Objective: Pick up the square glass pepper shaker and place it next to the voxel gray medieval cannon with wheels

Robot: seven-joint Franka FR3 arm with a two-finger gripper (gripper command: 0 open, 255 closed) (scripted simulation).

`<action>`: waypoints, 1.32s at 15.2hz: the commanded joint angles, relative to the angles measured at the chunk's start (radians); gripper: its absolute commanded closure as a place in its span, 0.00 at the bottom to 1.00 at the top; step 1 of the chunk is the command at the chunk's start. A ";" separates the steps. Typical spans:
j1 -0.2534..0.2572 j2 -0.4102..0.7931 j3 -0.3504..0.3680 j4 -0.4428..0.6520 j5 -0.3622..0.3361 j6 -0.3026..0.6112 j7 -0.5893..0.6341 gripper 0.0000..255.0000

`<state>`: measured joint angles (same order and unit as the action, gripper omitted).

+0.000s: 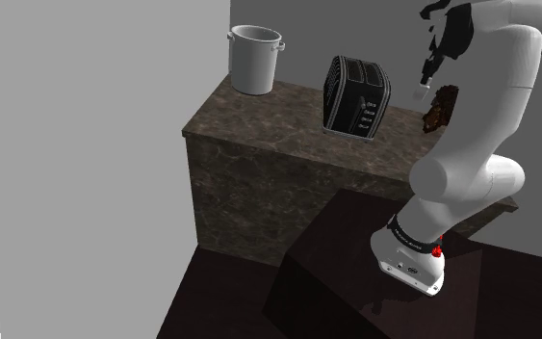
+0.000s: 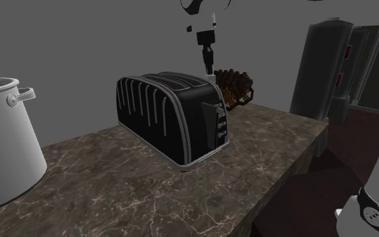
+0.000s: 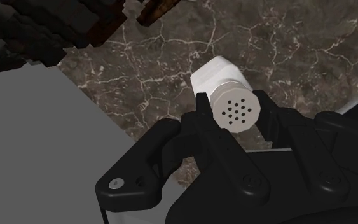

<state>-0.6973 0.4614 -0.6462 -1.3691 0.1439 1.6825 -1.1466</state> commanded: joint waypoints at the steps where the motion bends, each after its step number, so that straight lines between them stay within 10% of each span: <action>1: 0.004 0.002 0.002 -0.027 0.001 0.028 0.001 1.00; 20: 0.012 0.053 0.024 -0.215 0.034 0.258 -0.003 1.00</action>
<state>-0.6843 0.5116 -0.6236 -1.5746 0.1754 1.9275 -1.1482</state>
